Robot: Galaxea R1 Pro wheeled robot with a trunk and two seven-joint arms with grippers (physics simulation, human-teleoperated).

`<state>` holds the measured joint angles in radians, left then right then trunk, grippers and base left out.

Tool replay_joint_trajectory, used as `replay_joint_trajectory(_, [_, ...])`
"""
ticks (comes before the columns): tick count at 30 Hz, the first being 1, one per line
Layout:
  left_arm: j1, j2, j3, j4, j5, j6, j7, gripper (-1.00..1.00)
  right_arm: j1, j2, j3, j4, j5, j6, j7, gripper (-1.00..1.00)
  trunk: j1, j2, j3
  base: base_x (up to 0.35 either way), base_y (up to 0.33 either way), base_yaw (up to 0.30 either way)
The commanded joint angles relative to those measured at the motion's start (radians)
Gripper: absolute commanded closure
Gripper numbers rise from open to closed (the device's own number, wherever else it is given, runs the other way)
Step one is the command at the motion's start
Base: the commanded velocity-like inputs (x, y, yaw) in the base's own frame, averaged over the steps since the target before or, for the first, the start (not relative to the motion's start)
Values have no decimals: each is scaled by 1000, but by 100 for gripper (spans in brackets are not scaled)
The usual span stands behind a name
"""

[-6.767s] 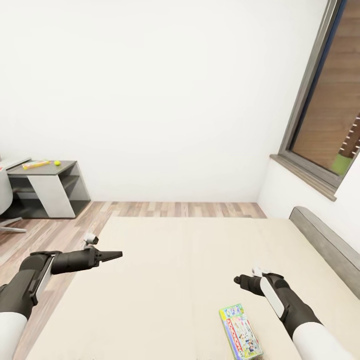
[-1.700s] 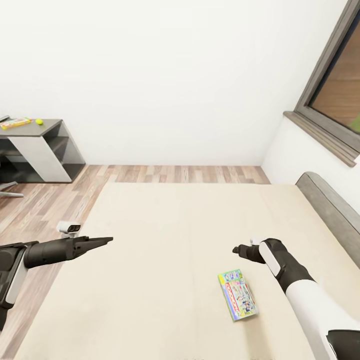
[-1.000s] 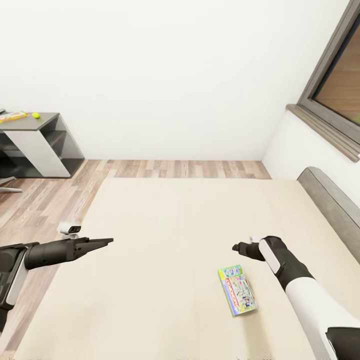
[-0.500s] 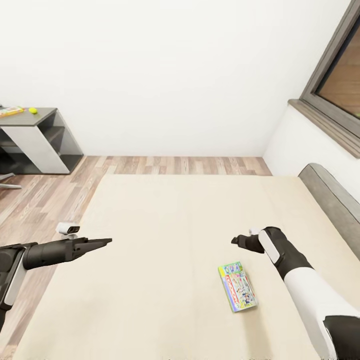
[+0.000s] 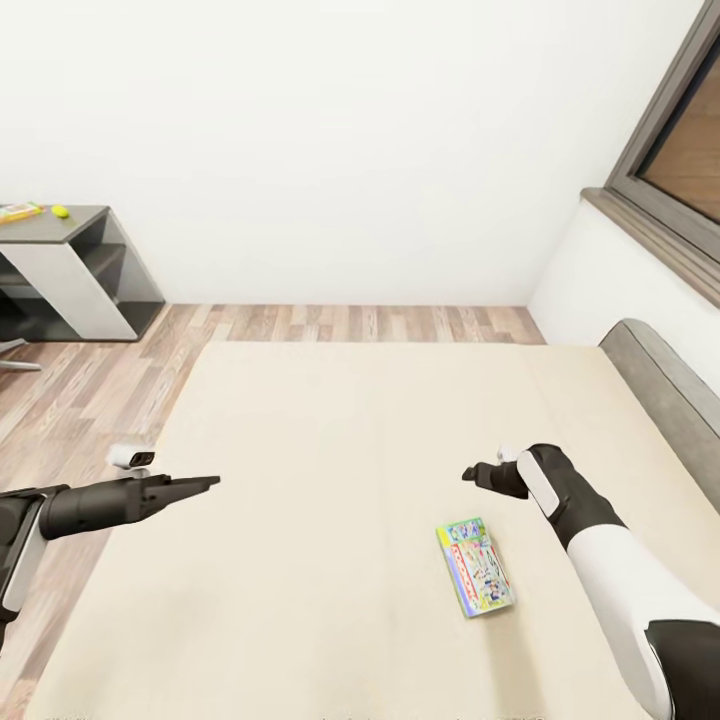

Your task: Put all the toys in the child's room - the three board games (two on the bed and one on the table), the two jigsaw puzzles on the table, and the tennis ball on the table - inside the toy box on the table in the child's room.

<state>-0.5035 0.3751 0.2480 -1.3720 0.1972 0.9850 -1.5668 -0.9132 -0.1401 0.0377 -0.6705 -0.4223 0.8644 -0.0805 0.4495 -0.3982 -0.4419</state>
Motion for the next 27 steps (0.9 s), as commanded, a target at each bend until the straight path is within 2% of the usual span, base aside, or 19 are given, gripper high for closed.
replay_joint_trajectory(1, [0,5,4,0,-1,11,-4,-100,-1,-1,4,-2,-10,4,-8,-100,0,-2,-3,0,0,0])
replay_joint_trajectory(10, [13,32,32,0,1,12,-4,-100,-4,-2,4,-6,-10,15,-8,-100,0,-2,-18,0,0,0])
replay_joint_trajectory(27, [21,38,42,-1,4,12,-4,-100,-7,-1,4,-7,-10,25,-10,-100,0,-2,-46,0,0,0])
